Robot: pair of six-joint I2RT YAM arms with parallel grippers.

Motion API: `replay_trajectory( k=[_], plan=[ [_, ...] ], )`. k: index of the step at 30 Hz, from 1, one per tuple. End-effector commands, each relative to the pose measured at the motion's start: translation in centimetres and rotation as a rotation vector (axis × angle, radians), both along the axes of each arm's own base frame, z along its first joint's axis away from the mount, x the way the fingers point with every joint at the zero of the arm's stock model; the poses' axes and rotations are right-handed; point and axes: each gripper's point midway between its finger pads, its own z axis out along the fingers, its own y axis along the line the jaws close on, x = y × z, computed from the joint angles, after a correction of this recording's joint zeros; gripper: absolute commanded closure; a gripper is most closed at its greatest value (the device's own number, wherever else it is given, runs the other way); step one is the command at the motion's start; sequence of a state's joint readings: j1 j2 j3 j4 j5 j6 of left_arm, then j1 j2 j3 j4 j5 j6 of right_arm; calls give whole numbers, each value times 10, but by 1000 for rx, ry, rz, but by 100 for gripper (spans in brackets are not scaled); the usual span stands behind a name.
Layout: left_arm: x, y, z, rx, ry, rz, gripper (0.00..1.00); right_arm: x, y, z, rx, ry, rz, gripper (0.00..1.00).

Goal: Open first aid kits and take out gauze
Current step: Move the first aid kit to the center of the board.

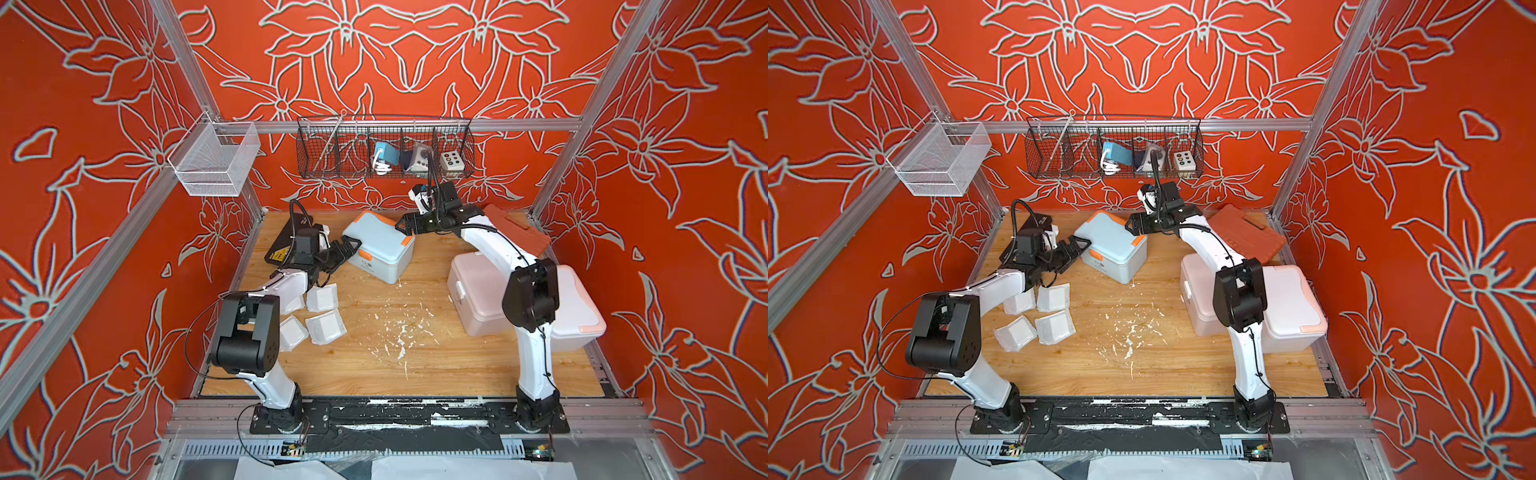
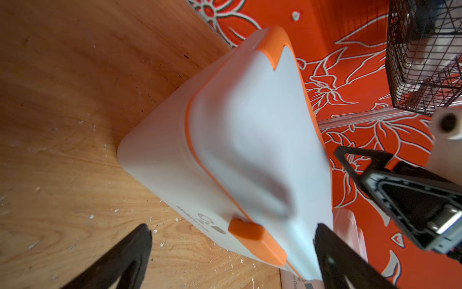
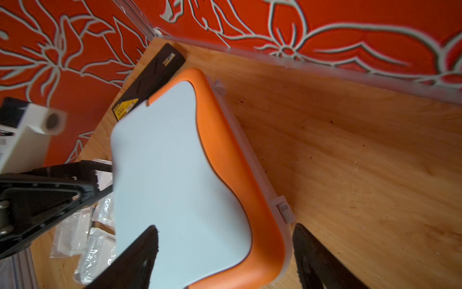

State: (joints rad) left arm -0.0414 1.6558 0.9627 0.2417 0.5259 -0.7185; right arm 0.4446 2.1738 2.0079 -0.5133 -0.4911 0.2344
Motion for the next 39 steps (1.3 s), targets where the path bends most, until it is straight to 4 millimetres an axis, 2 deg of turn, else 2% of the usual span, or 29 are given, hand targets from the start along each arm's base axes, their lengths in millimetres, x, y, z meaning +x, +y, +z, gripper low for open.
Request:
replay_trajectory(
  k=[1,6,9,12,16,20,23,27,30,32,35,39],
  plan=[
    [8,-7,19,-18,-69,-26,2,-20,18,-3,13,32,112,18],
    [12,-22,6,-58,0,-122,5,-58,25,1,31,62,179,21],
    [4,-31,-1,-73,17,-149,7,-89,28,-2,45,93,199,21],
    [-10,-48,-1,-84,14,-197,8,-120,32,-11,17,119,223,22],
    [-33,-71,0,-70,8,-255,9,-150,24,-15,-42,143,210,22],
    [-60,-93,4,-58,-2,-307,9,-179,12,-10,-48,163,191,22],
    [-91,-117,5,-34,-8,-369,9,-203,-5,-6,-52,175,155,21],
    [-128,-128,-3,-30,11,-391,9,-230,-33,-2,-51,181,93,19],
    [-144,-124,-2,-18,11,-386,8,-243,-56,-1,-78,179,31,16],
    [-147,-114,0,24,-1,-353,7,-249,-68,5,-100,165,2,14],
    [-142,-106,13,55,-39,-321,5,-247,-79,17,-132,130,-31,13],
    [-131,-103,23,48,-52,-319,5,-239,-80,32,-158,106,-40,13]
  ],
)
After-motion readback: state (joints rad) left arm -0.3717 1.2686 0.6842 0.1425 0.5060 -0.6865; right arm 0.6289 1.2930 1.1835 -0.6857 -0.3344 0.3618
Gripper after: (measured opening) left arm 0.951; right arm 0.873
